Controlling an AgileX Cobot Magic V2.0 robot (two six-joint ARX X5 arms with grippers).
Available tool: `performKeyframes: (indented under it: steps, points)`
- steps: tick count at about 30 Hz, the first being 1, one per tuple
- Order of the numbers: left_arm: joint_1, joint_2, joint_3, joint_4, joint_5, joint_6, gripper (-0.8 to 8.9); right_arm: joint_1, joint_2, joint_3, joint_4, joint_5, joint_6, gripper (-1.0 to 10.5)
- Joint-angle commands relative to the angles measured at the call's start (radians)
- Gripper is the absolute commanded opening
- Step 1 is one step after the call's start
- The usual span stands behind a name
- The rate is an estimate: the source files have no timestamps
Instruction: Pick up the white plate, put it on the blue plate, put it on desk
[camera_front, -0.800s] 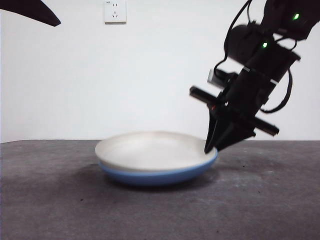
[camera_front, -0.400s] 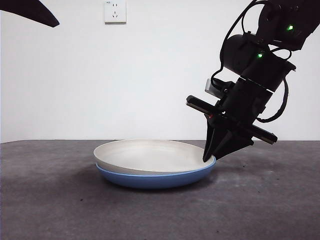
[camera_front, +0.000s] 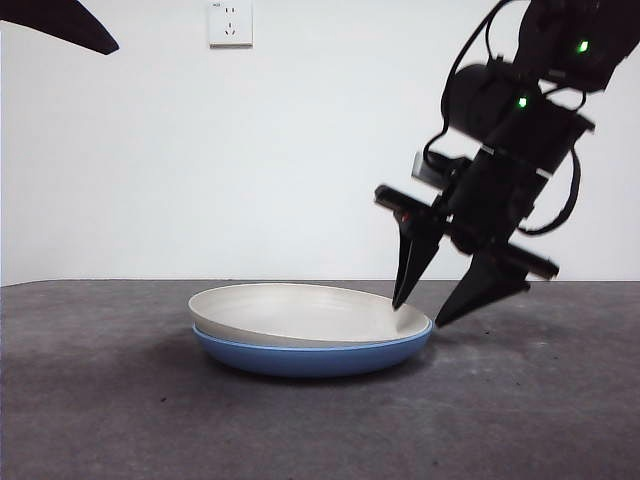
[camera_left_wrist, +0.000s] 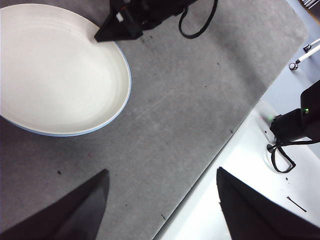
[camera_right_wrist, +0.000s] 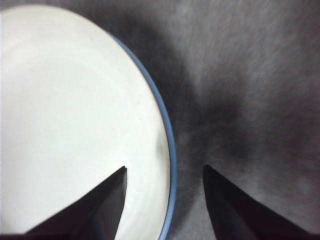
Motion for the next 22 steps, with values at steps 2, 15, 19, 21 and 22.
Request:
performKeyframes:
  steps: [2, 15, 19, 21, 22]
  points:
    - [-0.006, 0.006, 0.008, 0.005, 0.005, 0.011, 3.43, 0.005, -0.075, 0.021, -0.022, 0.031, -0.036, 2.4]
    - [-0.006, 0.006, 0.008, 0.006, 0.005, 0.011, 3.43, 0.007, -0.449, 0.021, -0.360, -0.046, -0.264, 2.4]
    - [-0.006, 0.006, 0.008, 0.006, 0.005, 0.011, 3.43, 0.007, -0.568, 0.021, -0.480, -0.098, -0.305, 2.4]
    - [-0.006, 0.006, 0.008, 0.006, 0.005, 0.011, 3.43, 0.009, -0.616, 0.021, -0.530, -0.115, -0.318, 2.4]
    - [-0.006, 0.006, 0.008, 0.006, 0.005, 0.011, 3.43, 0.011, -0.646, 0.021, -0.560, -0.118, -0.322, 2.4]
